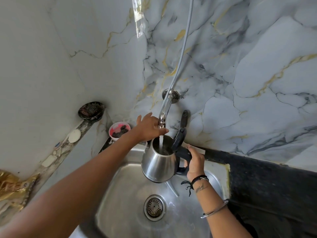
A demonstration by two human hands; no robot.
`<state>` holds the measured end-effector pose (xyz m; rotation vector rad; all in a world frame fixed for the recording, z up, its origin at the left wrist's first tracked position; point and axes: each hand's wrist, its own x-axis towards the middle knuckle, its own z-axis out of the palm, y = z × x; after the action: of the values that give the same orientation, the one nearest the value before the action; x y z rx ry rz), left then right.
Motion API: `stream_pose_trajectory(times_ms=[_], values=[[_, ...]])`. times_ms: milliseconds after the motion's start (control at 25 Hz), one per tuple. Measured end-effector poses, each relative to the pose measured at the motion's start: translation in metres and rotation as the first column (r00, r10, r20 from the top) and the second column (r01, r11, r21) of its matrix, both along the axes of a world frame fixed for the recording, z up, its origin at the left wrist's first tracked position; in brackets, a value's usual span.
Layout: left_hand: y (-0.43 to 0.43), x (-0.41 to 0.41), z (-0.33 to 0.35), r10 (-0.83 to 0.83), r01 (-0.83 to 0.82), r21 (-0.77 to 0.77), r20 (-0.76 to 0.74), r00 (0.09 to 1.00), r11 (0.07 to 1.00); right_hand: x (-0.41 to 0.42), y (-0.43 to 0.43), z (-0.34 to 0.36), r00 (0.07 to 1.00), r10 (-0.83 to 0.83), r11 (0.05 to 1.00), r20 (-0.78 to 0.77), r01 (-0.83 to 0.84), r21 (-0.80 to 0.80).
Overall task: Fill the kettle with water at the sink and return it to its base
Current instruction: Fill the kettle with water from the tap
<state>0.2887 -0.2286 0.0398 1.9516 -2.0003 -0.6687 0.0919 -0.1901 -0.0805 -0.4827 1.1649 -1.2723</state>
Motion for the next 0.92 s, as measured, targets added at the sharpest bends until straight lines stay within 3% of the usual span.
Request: stream_pose_trajectory(times_ms=[360, 800, 920], values=[[0.016, 0.001, 0.0, -0.001, -0.028, -0.122, -0.231, 0.973, 0.992, -0.004, 0.0, 0.0, 1.0, 0.027, 0.999, 0.008, -0.027, 0.038], [0.009, -0.001, 0.005, 0.047, -0.053, -0.141, -0.044, 0.998, 0.989, -0.005, 0.001, 0.001, 1.0, 0.013, 0.999, -0.018, -0.014, -0.031], [0.01, -0.009, 0.009, 0.128, -0.108, -0.187, 0.098, 0.987, 0.976, -0.007, 0.002, 0.003, 1.0, -0.011, 0.999, -0.026, 0.01, -0.044]])
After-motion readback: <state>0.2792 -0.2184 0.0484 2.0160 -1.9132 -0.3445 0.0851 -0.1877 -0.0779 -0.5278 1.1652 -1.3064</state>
